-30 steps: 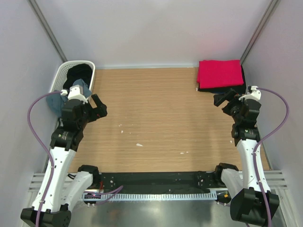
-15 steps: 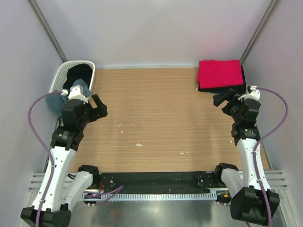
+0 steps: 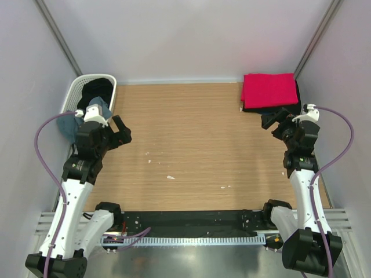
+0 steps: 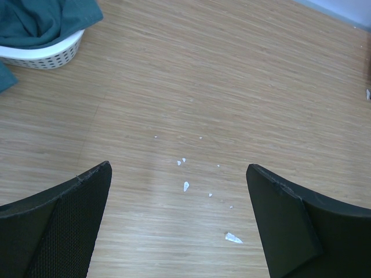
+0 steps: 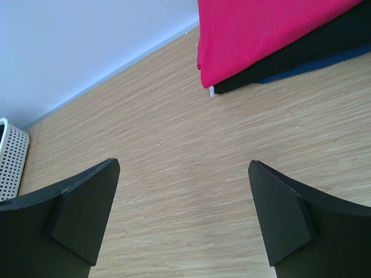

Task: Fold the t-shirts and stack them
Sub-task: Reset both grippers

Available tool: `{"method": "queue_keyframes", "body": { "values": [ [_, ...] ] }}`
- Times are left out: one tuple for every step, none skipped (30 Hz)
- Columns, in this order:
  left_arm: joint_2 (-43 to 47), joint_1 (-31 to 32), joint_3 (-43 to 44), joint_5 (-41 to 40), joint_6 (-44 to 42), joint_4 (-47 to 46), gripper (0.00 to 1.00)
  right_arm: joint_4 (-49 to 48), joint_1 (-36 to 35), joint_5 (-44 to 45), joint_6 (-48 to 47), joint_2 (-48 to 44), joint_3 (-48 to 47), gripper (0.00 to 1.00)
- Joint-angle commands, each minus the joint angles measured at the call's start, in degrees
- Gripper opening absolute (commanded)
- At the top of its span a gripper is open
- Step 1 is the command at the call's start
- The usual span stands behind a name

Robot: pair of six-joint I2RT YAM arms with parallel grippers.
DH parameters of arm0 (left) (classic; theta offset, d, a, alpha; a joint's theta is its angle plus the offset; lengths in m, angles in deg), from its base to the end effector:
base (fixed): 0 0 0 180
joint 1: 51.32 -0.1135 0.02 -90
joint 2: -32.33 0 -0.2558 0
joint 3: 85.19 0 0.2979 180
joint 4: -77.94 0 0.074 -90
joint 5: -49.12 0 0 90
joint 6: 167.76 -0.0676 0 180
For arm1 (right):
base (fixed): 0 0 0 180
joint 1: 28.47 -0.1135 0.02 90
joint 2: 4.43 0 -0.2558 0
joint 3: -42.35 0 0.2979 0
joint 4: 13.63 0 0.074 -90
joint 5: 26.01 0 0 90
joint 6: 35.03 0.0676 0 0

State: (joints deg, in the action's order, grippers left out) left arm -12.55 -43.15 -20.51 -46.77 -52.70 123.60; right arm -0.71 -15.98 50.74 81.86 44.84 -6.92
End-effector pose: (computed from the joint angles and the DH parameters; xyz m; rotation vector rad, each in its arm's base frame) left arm 0.2446 -0.0281 0.3333 -0.3626 1.9969 -0.2634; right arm 0.2838 -0.0470 0.2761 0.4495 1.7500 0.3869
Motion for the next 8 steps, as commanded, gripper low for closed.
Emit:
{"method": "queue_keyframes", "body": {
  "values": [
    [-0.1, 0.1, -0.3, -0.2, -0.6, -2.4, 1.00, -3.1, -0.1, 0.2, -1.1, -0.1, 0.1, 1.00],
    [-0.1, 0.1, -0.3, 0.0, -0.7, -2.4, 1.00, -3.1, -0.1, 0.3, -1.1, -0.2, 0.2, 1.00],
    [0.1, 0.1, -0.3, -0.1, -0.7, -2.4, 1.00, -3.1, -0.1, 0.4, -1.3, -0.2, 0.3, 1.00],
    [0.1, 0.0, -0.3, -0.1, -0.7, -2.4, 1.00, -3.2, -0.1, 0.6, -1.3, -0.2, 0.4, 1.00],
    [0.1, 0.0, -0.3, -0.2, -0.7, -2.3, 1.00, -3.2, -0.1, 0.6, -1.3, -0.1, 0.6, 1.00],
    [0.1, 0.0, -0.5, -0.1, -0.7, -2.4, 1.00, -3.4, -0.1, 0.5, -1.1, -0.1, 0.7, 1.00],
    [0.0, 0.1, -0.4, -0.1, -0.7, -2.4, 1.00, -3.8, -0.1, 0.4, -1.0, -0.1, 0.8, 1.00],
    [0.1, 0.0, -0.4, -0.1, -0.7, -2.4, 1.00, -4.2, -0.1, 0.3, -0.6, -0.2, 1.0, 1.00]
  ]
}}
